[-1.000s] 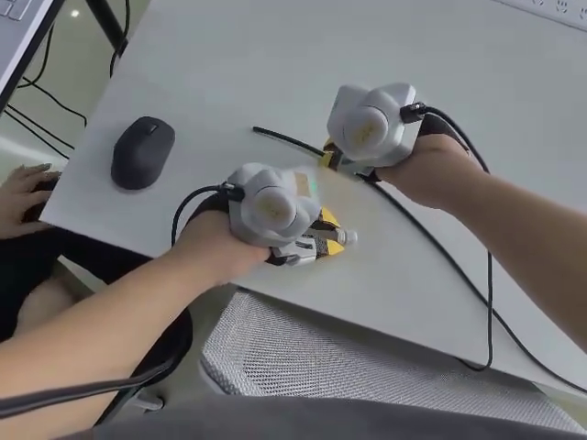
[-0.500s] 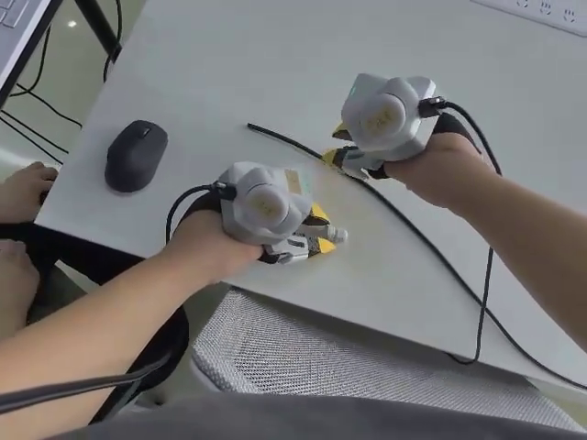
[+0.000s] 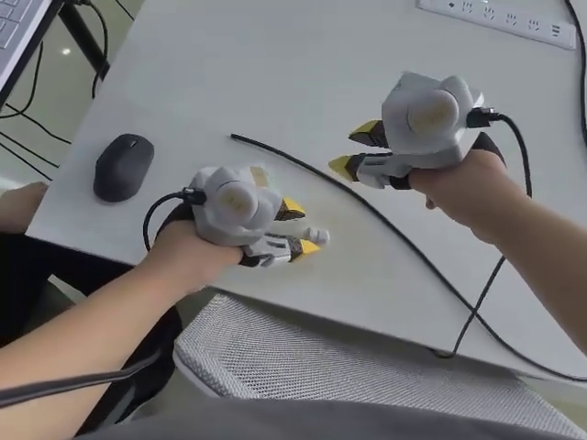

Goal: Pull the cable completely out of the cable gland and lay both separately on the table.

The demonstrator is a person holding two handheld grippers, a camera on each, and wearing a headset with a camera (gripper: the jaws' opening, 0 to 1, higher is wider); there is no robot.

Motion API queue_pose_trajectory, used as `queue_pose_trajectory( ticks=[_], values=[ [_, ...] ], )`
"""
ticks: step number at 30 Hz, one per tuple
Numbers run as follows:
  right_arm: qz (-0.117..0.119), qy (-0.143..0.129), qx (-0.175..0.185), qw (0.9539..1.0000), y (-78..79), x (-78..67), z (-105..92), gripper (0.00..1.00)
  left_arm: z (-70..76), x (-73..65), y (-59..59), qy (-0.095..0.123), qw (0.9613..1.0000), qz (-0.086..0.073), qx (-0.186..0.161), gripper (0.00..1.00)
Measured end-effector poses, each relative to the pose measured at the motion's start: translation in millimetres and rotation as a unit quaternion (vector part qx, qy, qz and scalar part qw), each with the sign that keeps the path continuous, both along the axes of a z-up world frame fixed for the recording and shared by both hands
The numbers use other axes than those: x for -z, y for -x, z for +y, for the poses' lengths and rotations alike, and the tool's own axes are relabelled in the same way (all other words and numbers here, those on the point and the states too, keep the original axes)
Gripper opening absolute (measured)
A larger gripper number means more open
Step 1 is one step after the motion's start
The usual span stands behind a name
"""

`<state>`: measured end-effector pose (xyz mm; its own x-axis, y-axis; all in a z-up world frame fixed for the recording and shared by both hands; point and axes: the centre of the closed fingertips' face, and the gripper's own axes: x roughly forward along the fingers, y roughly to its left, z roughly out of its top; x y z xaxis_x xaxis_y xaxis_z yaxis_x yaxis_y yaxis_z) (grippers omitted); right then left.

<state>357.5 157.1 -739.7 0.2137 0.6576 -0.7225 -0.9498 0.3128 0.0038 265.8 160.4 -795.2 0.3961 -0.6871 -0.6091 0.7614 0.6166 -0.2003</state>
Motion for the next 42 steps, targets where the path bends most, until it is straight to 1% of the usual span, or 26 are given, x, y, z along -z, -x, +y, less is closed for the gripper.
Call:
queue_pose_trajectory(
  ticks=[3,4,5,6,9,11,14,18,22,23,24,26,29,32,34,36,37,39,42],
  values=[
    [0.001,-0.01,0.013,0.9999,3.4,-8.3,-11.5,0.28,0.7,-8.1,2.3,0.003,0.9999,-0.002,-0.01,0.37],
    [0.005,-0.019,0.021,0.9996,5.5,-12.4,-16.5,0.29,0.9,-10.3,3.1,0.004,0.9999,-0.002,-0.013,0.38],
    [0.006,-0.021,0.024,0.9995,6.1,-13.6,-17.5,0.3,0.9,-13.1,4.1,0.007,0.9998,-0.001,-0.018,0.39],
    [0.009,-0.033,0.034,0.9988,8.0,-18.7,-22.2,0.31,0.4,-15.2,4.7,0.009,0.9997,-0.001,-0.021,0.4],
    [0.015,-0.052,0.051,0.9973,14.0,-28.5,-34.7,0.34,-0.5,-25.4,6.7,0.015,0.9994,-0.007,-0.03,0.43],
    [0.021,-0.065,0.063,0.9957,19.2,-34.8,-44.5,0.37,-1.4,-32.5,7.3,0.024,0.999,-0.008,-0.038,0.44],
    [0.028,-0.086,0.085,0.9923,25.5,-43.4,-57.5,0.41,-2.4,-44.2,10.2,0.037,0.9981,-0.007,-0.048,0.43],
    [0.04,-0.121,0.11,0.9857,37.8,-56.0,-72.4,0.45,-2.6,-55.6,12.1,0.04,0.9974,-0.015,-0.057,0.48],
    [0.043,-0.142,0.129,0.9805,47.7,-64.5,-91.0,0.48,0.3,-66.4,14.5,0.044,0.9963,-0.024,-0.07,0.52],
    [0.043,-0.148,0.135,0.9789,49.2,-67.0,-94.9,0.49,0.8,-69.0,15.5,0.047,0.9959,-0.025,-0.073,0.53],
    [0.044,-0.159,0.144,0.9758,51.9,-70.5,-100.9,0.5,1.4,-72.5,17.0,0.051,0.9952,-0.025,-0.08,0.54],
    [0.045,-0.165,0.153,0.9732,57.2,-73.1,-112.8,0.51,2.4,-76.4,19.7,0.055,0.9942,-0.024,-0.089,0.57],
    [0.04,-0.173,0.162,0.9706,65.5,-76.3,-128.8,0.53,2.9,-84.9,25.3,0.067,0.9919,-0.026,-0.105,0.61],
    [0.04,-0.181,0.173,0.9674,72.9,-77.0,-145.8,0.55,2.6,-92.2,29.4,0.074,0.9901,-0.03,-0.115,0.64],
    [0.039,-0.183,0.175,0.9666,81.1,-76.0,-155.3,0.57,2.4,-96.4,31.3,0.077,0.989,-0.033,-0.122,0.66],
    [0.039,-0.181,0.177,0.9666,85.8,-73.3,-163.7,0.58,2.2,-98.9,33.1,0.078,0.9881,-0.035,-0.128,0.67],
    [0.038,-0.181,0.177,0.9666,91.3,-71.8,-168.2,0.59,2.0,-100.1,34.0,0.078,0.9879,-0.037,-0.129,0.69],
    [0.037,-0.175,0.177,0.9678,98.8,-66.8,-176.0,0.61,3.0,-101.0,35.5,0.078,0.9872,-0.039,-0.133,0.7],
    [0.036,-0.172,0.18,0.9679,108.1,-61.9,-185.6,0.63,5.8,-100.0,37.9,0.077,0.9865,-0.04,-0.139,0.73]
  ],
)
